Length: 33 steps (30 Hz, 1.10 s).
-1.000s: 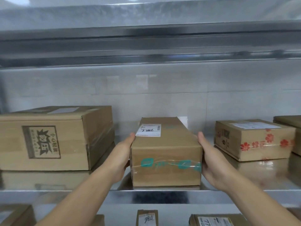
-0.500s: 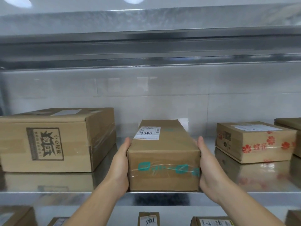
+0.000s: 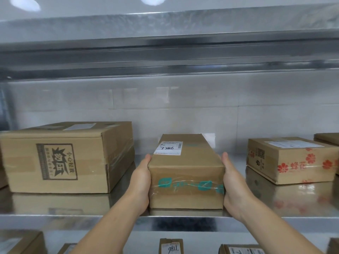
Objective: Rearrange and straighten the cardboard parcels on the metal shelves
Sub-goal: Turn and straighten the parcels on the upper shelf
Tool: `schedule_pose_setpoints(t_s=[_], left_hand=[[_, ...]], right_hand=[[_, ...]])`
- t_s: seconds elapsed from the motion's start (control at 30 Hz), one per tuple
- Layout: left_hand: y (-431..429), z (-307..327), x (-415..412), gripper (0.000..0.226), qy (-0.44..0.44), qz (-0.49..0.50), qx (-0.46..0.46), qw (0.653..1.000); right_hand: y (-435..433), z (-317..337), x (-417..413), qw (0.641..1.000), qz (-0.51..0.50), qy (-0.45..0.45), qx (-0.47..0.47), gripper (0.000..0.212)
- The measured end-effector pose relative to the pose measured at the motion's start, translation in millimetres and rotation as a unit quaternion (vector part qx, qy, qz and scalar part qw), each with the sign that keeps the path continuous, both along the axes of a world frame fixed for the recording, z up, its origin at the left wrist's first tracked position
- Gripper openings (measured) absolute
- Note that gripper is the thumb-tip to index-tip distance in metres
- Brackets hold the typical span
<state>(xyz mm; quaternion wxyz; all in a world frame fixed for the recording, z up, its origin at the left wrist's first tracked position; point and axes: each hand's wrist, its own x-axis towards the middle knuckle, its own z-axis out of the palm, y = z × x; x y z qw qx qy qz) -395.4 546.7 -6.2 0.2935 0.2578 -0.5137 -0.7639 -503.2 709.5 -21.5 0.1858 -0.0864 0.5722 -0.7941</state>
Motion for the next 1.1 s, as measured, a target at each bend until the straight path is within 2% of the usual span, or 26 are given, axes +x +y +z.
schedule_pose_setpoints(t_s=[0.4, 0.77, 0.9, 1.0, 1.1], left_hand=[[-8.3, 2.7, -11.0, 0.036, -0.002, -0.002, -0.017, 1.000], [-13.2, 5.7, -12.5, 0.035, -0.010, -0.034, -0.044, 0.998], [-30.0, 16.4, -10.8, 0.038, 0.013, -0.014, -0.083, 0.996], [-42.7, 40.5, -7.3, 0.044, 0.056, 0.017, -0.150, 0.987], [-35.6, 73.4, -8.7, 0.045, 0.095, 0.026, -0.216, 0.971]], right_hand=[[-13.6, 3.4, -11.9, 1.000, 0.003, -0.014, 0.013, 0.048], [-17.2, 3.8, -22.5, 1.000, 0.007, 0.015, 0.025, 0.055], [-10.5, 9.6, -22.8, 0.997, 0.011, 0.059, 0.053, 0.057], [3.6, 16.8, -31.8, 0.990, 0.004, 0.117, 0.079, 0.067], [23.7, 33.7, -44.2, 0.983, -0.020, 0.158, 0.094, 0.066]])
